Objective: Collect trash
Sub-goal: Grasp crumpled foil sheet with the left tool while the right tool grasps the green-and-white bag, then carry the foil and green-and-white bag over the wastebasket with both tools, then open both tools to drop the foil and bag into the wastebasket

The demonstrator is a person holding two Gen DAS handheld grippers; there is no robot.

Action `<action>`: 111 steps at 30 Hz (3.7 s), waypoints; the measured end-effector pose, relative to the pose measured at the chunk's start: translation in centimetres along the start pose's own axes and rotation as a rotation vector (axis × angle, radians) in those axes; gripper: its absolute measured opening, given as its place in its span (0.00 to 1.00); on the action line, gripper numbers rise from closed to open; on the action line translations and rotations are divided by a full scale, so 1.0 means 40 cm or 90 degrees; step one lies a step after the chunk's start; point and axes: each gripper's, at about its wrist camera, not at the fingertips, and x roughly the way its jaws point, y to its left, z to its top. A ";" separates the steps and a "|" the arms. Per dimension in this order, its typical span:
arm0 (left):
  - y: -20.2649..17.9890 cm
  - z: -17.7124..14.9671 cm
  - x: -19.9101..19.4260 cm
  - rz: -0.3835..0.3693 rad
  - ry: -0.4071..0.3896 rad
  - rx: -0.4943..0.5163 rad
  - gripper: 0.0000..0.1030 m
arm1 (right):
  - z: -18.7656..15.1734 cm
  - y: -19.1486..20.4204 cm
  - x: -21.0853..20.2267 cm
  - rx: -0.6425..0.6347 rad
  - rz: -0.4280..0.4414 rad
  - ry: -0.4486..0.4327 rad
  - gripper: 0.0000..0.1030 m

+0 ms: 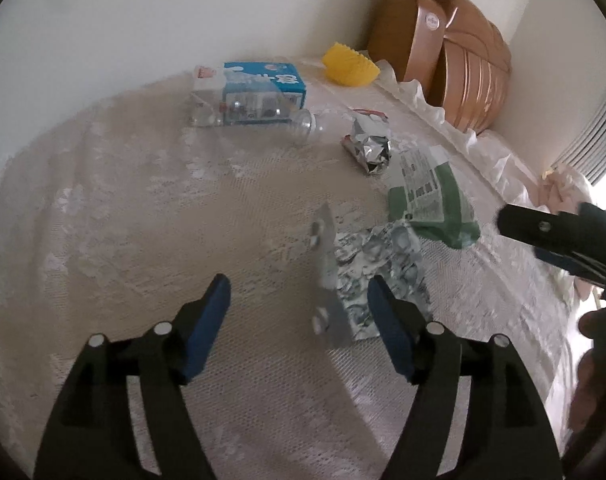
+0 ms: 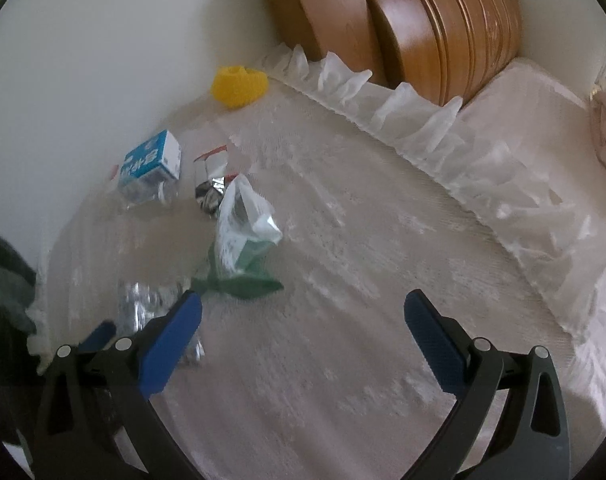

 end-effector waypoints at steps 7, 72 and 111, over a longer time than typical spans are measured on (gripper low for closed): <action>-0.012 0.016 0.047 0.007 0.043 -0.031 0.20 | 0.032 0.014 0.041 0.009 0.001 -0.004 0.98; -0.737 -0.340 -0.286 -0.145 0.055 0.347 0.13 | -0.572 -0.758 -0.338 0.172 -0.230 0.038 0.92; -1.156 -0.504 -0.153 -0.215 0.157 0.560 0.92 | -0.722 -1.056 -0.509 0.379 -0.257 -0.004 0.97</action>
